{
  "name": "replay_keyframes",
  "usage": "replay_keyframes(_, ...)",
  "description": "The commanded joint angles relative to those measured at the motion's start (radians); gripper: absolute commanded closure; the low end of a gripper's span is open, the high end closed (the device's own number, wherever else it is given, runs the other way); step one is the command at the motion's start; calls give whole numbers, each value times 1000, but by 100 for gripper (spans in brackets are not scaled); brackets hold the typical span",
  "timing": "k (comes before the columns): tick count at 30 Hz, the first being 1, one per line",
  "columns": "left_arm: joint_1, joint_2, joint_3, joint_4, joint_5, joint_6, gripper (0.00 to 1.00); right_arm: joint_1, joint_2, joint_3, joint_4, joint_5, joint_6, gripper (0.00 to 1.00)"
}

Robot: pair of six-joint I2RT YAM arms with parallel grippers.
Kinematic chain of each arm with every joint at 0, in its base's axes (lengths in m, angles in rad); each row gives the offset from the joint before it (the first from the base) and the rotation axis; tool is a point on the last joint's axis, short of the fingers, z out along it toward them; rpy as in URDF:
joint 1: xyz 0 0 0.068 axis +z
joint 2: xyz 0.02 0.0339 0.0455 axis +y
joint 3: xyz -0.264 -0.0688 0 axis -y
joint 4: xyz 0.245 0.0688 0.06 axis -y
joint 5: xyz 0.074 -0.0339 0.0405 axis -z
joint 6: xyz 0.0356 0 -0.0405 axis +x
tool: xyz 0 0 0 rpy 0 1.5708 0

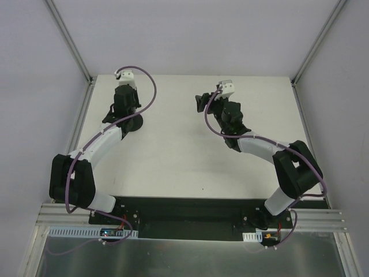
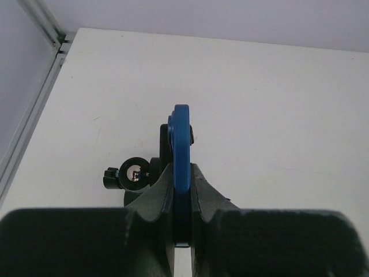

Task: Place the phone on the phone stand

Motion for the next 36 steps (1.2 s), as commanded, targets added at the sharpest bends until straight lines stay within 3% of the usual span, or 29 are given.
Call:
replay_keyframes(1,94,-98,-39,67,129,-100,100,-7,45,84,28,-265,23,26)
replay_keyframes(5,138,-142,-84,68,143,-115,100,-10,99,140,5,-372,35,25)
replay_keyframes(11,141,-254,-155,58,-177,-141,100,-10,119,166,1,-406,58,25)
replay_keyframes(18,143,-297,-141,-111,-628,-282,100,-10,124,172,-10,-407,58,24)
replay_keyframes(27,138,-293,-109,-293,-778,-431,100,-10,138,186,-15,-415,72,24)
replay_keyframes(36,143,-278,-98,-295,-838,-438,100,-10,141,189,-18,-419,72,24)
